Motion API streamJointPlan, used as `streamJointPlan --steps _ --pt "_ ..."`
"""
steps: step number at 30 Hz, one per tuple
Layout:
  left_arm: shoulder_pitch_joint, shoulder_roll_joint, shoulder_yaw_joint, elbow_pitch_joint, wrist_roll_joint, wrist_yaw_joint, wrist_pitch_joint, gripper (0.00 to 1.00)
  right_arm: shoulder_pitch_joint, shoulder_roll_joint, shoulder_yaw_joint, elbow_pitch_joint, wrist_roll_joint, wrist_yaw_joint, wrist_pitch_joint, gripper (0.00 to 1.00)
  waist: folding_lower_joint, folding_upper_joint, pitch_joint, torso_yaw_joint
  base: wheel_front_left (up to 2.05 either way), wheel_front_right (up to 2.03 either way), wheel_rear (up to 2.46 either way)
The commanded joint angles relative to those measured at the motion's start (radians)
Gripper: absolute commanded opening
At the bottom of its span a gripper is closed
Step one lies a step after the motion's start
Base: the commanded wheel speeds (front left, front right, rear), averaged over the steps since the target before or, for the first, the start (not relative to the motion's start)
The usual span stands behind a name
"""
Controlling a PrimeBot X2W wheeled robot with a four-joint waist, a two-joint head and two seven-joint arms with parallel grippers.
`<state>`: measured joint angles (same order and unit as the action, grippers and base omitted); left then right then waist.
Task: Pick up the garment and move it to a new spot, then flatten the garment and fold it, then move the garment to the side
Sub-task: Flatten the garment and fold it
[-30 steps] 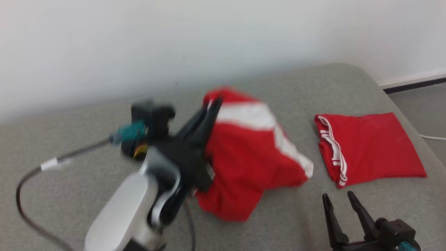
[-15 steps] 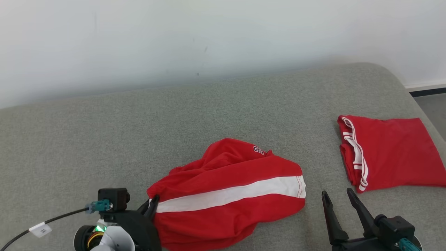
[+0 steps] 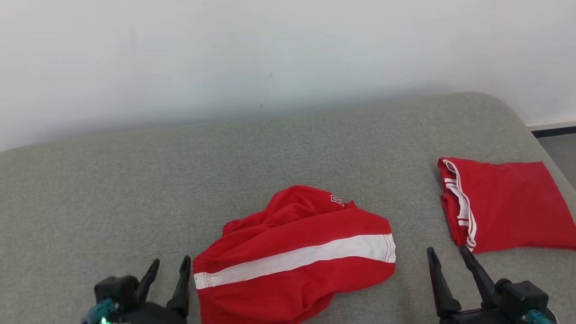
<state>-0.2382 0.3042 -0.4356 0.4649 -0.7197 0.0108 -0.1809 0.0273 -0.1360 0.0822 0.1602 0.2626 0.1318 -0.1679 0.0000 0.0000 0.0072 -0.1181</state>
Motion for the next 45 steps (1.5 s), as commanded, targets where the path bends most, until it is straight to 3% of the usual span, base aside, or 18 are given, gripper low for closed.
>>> streamJointPlan --steps 1,7,13,17,29,45 --pt "0.032 -0.004 0.015 -0.011 0.024 0.011 -0.046 1.00 0.012 -0.005 -0.007 -0.005 -0.002 -0.003 -0.004 1.00 0.0000 0.0000 -0.013 0.012 0.00 0.00 0.00" --pt "0.137 -0.054 0.165 -0.179 0.163 0.040 -0.083 1.00 0.021 -0.002 -0.031 -0.019 -0.010 -0.003 -0.002 1.00 0.0000 0.0000 -0.036 0.048 0.00 0.00 0.00" --pt "0.244 -0.135 0.306 -0.343 0.321 -0.002 -0.084 1.00 0.040 0.000 -0.044 -0.024 -0.014 -0.003 0.001 1.00 0.0000 0.0000 -0.057 0.074 0.00 0.00 0.00" --pt "0.309 -0.183 0.368 -0.358 0.411 -0.055 -0.084 1.00 0.057 -0.001 -0.047 -0.020 -0.012 -0.003 0.008 1.00 0.0000 0.0000 -0.079 0.095 0.00 0.00 0.00" --pt "0.381 -0.226 0.437 -0.340 0.537 -0.124 -0.084 1.00 0.089 0.010 -0.058 0.006 -0.023 -0.003 0.007 1.00 0.0000 0.0000 -0.112 0.133 0.00 0.00 0.00" --pt "0.356 -0.242 0.437 -0.310 0.556 -0.140 -0.084 1.00 0.080 0.017 -0.061 0.014 -0.026 -0.003 0.007 1.00 0.0000 0.0000 -0.096 0.130 0.00 0.00 0.00"
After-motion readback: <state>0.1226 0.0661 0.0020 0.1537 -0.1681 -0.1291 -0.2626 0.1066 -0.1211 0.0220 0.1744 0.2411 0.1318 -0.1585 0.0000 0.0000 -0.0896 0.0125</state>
